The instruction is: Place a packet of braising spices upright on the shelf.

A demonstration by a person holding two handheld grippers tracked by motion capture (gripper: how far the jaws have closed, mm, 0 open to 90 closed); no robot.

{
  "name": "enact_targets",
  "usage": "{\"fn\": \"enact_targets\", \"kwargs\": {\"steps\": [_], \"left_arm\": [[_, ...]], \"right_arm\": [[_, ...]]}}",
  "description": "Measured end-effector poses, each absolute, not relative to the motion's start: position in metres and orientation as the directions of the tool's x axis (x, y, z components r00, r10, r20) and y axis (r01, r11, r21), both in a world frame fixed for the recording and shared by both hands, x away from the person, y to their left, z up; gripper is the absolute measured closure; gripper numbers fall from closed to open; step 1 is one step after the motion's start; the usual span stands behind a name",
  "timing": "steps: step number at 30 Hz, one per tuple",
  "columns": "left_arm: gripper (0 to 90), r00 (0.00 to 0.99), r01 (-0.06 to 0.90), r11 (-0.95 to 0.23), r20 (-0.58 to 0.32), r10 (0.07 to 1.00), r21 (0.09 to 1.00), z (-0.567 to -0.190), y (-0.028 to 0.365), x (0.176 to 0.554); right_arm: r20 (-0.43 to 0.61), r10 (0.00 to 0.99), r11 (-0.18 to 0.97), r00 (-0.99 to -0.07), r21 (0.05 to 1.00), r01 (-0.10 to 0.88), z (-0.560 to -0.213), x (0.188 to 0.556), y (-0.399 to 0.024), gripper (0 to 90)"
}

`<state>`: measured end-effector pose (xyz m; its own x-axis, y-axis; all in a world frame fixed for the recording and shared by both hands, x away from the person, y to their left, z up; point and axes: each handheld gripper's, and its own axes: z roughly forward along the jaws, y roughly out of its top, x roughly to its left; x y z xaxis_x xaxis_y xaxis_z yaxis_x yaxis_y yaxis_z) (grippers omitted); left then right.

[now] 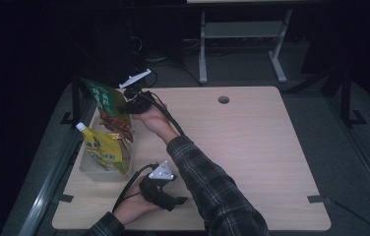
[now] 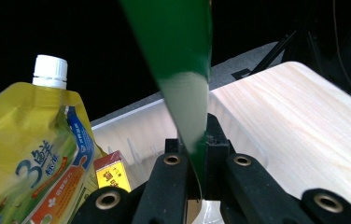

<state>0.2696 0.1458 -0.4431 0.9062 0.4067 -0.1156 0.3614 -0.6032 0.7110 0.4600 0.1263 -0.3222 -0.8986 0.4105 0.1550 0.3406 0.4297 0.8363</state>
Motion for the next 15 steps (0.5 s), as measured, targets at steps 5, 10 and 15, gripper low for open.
{"fn": "enact_targets", "kwargs": {"steps": [5,10,15], "left_arm": [[15.5,0.906,0.362,-0.605,-0.116,0.407,0.709,-0.443,0.146,0.271],[15.5,0.907,0.363,-0.608,-0.118,0.404,0.706,-0.443,0.147,0.271],[15.5,0.909,0.362,-0.611,-0.121,0.4,0.704,-0.444,0.146,0.272]], "right_arm": [[0.148,0.416,0.45,-0.897,0.824,0.345,-0.332,0.46,0.131,89.3],[0.132,0.408,0.483,-0.904,0.809,0.336,-0.34,0.457,0.135,87.5],[0.114,0.397,0.489,-0.911,0.813,0.315,-0.336,0.452,0.131,74.0]]}}
